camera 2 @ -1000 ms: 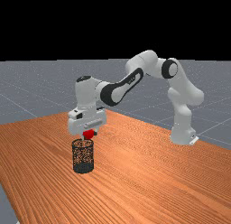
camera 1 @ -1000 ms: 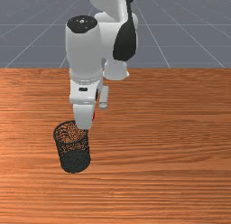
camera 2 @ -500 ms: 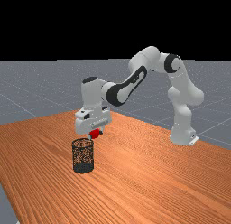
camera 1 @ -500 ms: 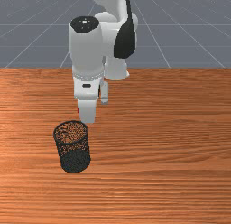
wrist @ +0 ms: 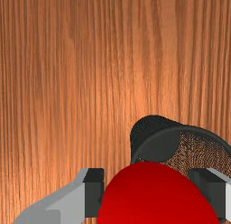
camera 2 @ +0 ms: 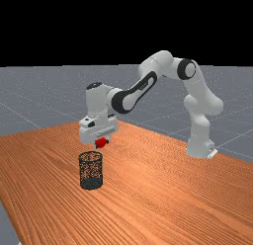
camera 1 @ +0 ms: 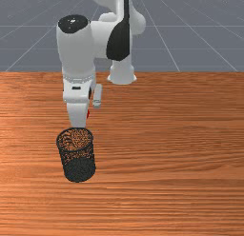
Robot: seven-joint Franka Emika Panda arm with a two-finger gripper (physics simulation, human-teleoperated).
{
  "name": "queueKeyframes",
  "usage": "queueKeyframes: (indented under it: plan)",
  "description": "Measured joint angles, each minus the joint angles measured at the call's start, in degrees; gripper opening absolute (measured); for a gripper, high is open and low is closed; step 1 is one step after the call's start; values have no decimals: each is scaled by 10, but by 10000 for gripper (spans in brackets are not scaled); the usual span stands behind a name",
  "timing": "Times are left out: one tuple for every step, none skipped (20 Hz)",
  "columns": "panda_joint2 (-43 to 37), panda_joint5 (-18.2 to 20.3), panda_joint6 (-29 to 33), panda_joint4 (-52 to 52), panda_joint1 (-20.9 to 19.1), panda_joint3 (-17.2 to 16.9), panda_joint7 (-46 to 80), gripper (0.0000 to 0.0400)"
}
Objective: Put the ball into the container
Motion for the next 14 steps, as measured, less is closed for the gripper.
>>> queueKeyframes:
  plan:
    - [10, 2, -2, 18, 0, 0, 5, 275]
    - [25, 3, -13, 45, 0, 0, 5, 275]
    - [49, 4, -30, 85, 0, 0, 10, 275]
    - [81, 5, -54, 142, 0, 1, 10, 275]
    - [106, 0, -69, 183, 2, 0, 8, 275]
    - [128, -1, -85, 220, 2, 0, 10, 275]
    - [172, 4, -135, 303, -1, 3, 6, 275]
    - [209, 3, -173, 363, -1, 2, 6, 275]
    - [232, 3, -182, 393, -2, 2, 6, 275]
    - [221, 3, -155, 354, -1, 3, 7, 275]
    - [222, 3, -137, 337, -1, 3, 8, 275]
    - [187, 3, -96, 260, 0, 3, 8, 335]
    - [159, 1, -54, 209, 0, 4, -1, 359]
    - [159, 1, -55, 210, -1, 4, -3, 375]
